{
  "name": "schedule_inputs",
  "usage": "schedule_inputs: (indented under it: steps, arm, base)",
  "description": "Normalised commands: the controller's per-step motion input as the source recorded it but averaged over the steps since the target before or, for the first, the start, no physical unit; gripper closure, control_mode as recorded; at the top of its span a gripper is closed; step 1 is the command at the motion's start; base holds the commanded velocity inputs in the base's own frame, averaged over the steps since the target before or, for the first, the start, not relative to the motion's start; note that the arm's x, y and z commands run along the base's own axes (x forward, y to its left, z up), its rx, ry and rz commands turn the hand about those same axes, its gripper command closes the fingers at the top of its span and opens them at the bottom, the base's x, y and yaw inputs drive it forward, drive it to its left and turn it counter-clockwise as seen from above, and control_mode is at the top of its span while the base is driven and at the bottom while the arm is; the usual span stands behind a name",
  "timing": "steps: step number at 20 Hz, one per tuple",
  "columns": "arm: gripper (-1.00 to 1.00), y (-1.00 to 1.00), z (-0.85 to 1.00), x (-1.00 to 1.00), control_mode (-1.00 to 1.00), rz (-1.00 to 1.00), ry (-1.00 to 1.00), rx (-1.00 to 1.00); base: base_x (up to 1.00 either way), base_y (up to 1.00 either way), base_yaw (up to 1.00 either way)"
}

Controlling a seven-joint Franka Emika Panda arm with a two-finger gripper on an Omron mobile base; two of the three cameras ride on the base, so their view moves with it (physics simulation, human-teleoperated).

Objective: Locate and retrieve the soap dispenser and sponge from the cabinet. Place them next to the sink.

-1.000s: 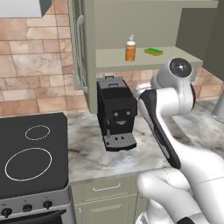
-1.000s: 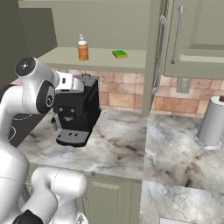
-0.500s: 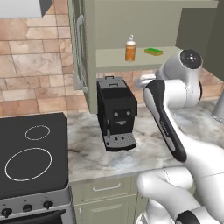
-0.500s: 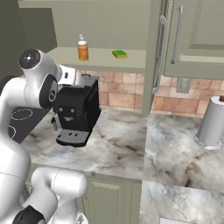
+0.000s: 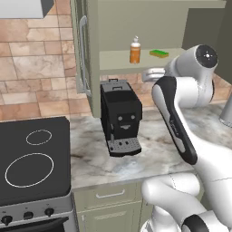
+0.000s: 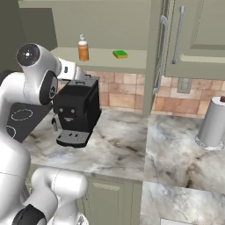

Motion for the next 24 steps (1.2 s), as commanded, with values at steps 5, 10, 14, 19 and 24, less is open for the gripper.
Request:
schedule_inputs:
  steps: [5,10,14,19,24]
  arm:
    - [-1.0,0.0,0.25,-0.02,-1.0,-0.02,-0.1,0.01]
    - [-1.0,0.0,0.24,0.01,-1.0,0.0,-0.01,0.0]
    - [-1.0,0.0,0.26,0.0,-1.0,0.0,-0.01,0.0]
    - [-1.0,0.0,0.23,0.0,-1.0,0.0,-0.04,-0.01]
    - [-1.0,0.0,0.05,0.14,-1.0,0.0,-0.13,-0.06]
  base:
    - [0.0,0.0,0.0]
    - [0.0,0.0,0.0]
    - [0.0,0.0,0.0]
    - [0.0,0.0,0.0]
    - [0.0,0.0,0.0]
